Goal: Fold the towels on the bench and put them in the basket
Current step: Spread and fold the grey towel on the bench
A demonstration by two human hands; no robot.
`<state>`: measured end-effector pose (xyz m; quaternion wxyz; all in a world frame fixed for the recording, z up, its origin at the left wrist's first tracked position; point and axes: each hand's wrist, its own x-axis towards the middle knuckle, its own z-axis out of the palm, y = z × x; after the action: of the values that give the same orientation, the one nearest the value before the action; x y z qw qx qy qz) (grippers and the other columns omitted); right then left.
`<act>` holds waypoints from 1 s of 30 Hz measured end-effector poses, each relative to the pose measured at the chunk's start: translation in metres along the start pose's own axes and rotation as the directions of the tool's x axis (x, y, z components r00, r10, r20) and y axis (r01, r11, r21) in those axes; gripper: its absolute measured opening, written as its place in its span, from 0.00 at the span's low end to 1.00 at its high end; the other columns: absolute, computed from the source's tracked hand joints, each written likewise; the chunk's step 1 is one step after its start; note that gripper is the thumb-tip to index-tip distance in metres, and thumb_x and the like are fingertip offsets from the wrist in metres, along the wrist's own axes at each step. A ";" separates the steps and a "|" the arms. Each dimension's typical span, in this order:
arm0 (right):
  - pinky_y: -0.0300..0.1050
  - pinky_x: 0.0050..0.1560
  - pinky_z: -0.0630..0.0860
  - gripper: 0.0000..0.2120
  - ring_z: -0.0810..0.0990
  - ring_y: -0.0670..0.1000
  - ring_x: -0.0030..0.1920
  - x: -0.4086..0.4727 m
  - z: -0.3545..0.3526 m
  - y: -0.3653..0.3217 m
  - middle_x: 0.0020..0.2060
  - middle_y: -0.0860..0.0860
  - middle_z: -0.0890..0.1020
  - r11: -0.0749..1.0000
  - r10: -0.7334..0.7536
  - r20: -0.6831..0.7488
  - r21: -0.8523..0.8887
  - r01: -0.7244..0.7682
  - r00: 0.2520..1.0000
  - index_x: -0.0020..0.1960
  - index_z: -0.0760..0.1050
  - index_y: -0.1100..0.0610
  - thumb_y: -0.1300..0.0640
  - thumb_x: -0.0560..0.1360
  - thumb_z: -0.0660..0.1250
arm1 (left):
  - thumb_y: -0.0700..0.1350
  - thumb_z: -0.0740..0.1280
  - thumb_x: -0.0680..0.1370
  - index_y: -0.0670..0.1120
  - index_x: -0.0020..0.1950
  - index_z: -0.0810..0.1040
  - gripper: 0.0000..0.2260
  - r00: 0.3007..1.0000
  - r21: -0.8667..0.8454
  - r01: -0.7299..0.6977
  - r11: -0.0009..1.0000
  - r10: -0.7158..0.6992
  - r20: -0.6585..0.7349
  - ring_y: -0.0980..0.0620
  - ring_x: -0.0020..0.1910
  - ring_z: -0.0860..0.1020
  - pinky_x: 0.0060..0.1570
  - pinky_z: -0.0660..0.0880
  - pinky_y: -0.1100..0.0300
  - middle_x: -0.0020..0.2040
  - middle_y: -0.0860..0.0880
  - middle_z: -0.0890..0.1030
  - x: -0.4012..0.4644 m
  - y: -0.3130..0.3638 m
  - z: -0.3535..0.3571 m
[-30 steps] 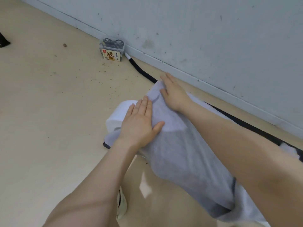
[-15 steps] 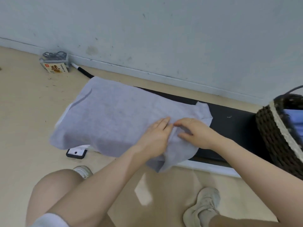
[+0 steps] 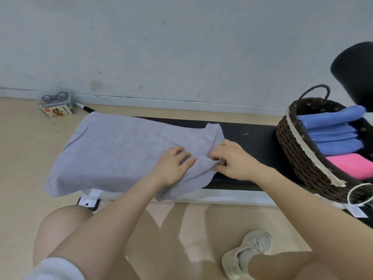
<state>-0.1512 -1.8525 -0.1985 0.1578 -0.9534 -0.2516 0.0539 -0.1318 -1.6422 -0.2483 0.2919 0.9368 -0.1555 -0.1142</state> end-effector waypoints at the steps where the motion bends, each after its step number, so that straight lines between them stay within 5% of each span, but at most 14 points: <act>1: 0.48 0.47 0.71 0.10 0.69 0.53 0.41 -0.013 -0.005 0.006 0.30 0.51 0.72 1.000 0.018 0.044 -0.016 -0.017 0.999 0.32 0.68 0.57 0.61 0.71 0.65 | 0.57 0.56 0.79 0.49 0.69 0.70 0.21 1.000 0.056 0.005 0.998 -0.006 0.001 0.47 0.72 0.60 0.72 0.54 0.56 0.73 0.45 0.63 0.001 0.003 0.001; 4: 0.47 0.45 0.70 0.14 0.67 0.52 0.40 -0.044 -0.009 0.018 0.30 0.48 0.68 0.989 0.140 0.330 -0.098 -0.114 0.933 0.29 0.63 0.56 0.65 0.70 0.62 | 0.60 0.55 0.79 0.49 0.68 0.68 0.22 0.999 0.283 0.031 0.959 -0.036 0.012 0.44 0.70 0.62 0.69 0.58 0.53 0.70 0.45 0.64 0.003 0.017 0.004; 6: 0.45 0.49 0.71 0.13 0.71 0.49 0.43 -0.055 -0.009 0.024 0.36 0.45 0.73 0.970 0.232 0.446 -0.038 -0.240 0.865 0.36 0.76 0.55 0.70 0.68 0.57 | 0.59 0.56 0.78 0.46 0.65 0.69 0.22 0.997 0.350 0.078 0.933 -0.071 -0.031 0.42 0.65 0.65 0.64 0.62 0.51 0.66 0.44 0.67 0.009 0.030 0.005; 9: 0.47 0.55 0.75 0.17 0.77 0.49 0.52 -0.046 -0.011 0.027 0.45 0.44 0.78 0.911 0.386 0.149 0.090 -0.401 0.910 0.48 0.80 0.53 0.67 0.72 0.57 | 0.54 0.57 0.79 0.43 0.66 0.68 0.20 0.999 0.338 0.039 0.940 -0.030 -0.030 0.41 0.64 0.67 0.62 0.67 0.51 0.65 0.43 0.68 0.027 0.046 0.004; 12: 0.51 0.54 0.76 0.15 0.77 0.53 0.54 -0.019 -0.011 0.029 0.53 0.48 0.77 0.865 0.494 -0.159 0.190 -0.465 0.855 0.57 0.77 0.54 0.63 0.77 0.55 | 0.47 0.55 0.81 0.45 0.72 0.62 0.20 0.997 0.312 -0.071 0.947 0.064 0.034 0.42 0.68 0.65 0.64 0.66 0.51 0.72 0.45 0.64 0.057 0.057 -0.003; 17: 0.50 0.47 0.76 0.20 0.76 0.58 0.51 0.023 -0.003 0.058 0.68 0.56 0.64 0.753 0.656 -0.009 0.064 -0.655 0.754 0.69 0.63 0.57 0.63 0.78 0.55 | 0.43 0.53 0.81 0.47 0.75 0.58 0.21 0.992 0.400 -0.054 0.915 0.002 0.130 0.42 0.70 0.60 0.65 0.65 0.50 0.75 0.48 0.60 0.102 0.057 -0.011; 20: 0.46 0.38 0.72 0.13 0.74 0.55 0.40 0.032 0.002 0.075 0.61 0.57 0.66 0.668 0.744 -0.017 -0.004 -0.744 0.668 0.61 0.68 0.60 0.63 0.77 0.60 | 0.49 0.55 0.81 0.46 0.69 0.65 0.17 0.989 0.465 -0.042 0.884 -0.030 0.146 0.44 0.67 0.62 0.61 0.64 0.51 0.70 0.46 0.63 0.116 0.046 -0.008; 23: 0.45 0.38 0.73 0.08 0.76 0.55 0.41 0.038 0.000 0.090 0.53 0.53 0.72 0.664 0.747 0.017 0.035 -0.747 0.665 0.52 0.75 0.59 0.62 0.75 0.60 | 0.51 0.57 0.80 0.46 0.57 0.72 0.11 0.994 0.443 -0.037 0.896 -0.015 0.112 0.45 0.63 0.64 0.59 0.61 0.53 0.64 0.46 0.66 0.126 0.040 -0.008; 26: 0.44 0.38 0.73 0.09 0.77 0.56 0.43 0.042 -0.012 0.110 0.47 0.54 0.79 0.643 0.766 -0.037 0.070 -0.762 0.642 0.48 0.76 0.58 0.64 0.74 0.58 | 0.52 0.56 0.80 0.46 0.53 0.71 0.10 0.998 0.428 -0.049 0.902 0.025 0.062 0.44 0.60 0.68 0.58 0.62 0.52 0.59 0.46 0.71 0.139 0.043 -0.010; 30: 0.45 0.38 0.66 0.11 0.76 0.59 0.48 0.058 -0.032 0.131 0.48 0.58 0.78 0.675 0.724 -0.228 0.041 -0.737 0.651 0.50 0.73 0.61 0.69 0.74 0.55 | 0.48 0.56 0.81 0.46 0.47 0.63 0.06 0.995 0.286 -0.092 0.954 0.103 -0.021 0.41 0.48 0.74 0.42 0.64 0.54 0.49 0.40 0.78 0.161 0.057 -0.013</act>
<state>-0.0344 -1.9403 -0.2126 0.1239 -0.9774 0.1713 -0.0026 0.0082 -1.7373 -0.2243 0.1621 0.9621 -0.2111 -0.0593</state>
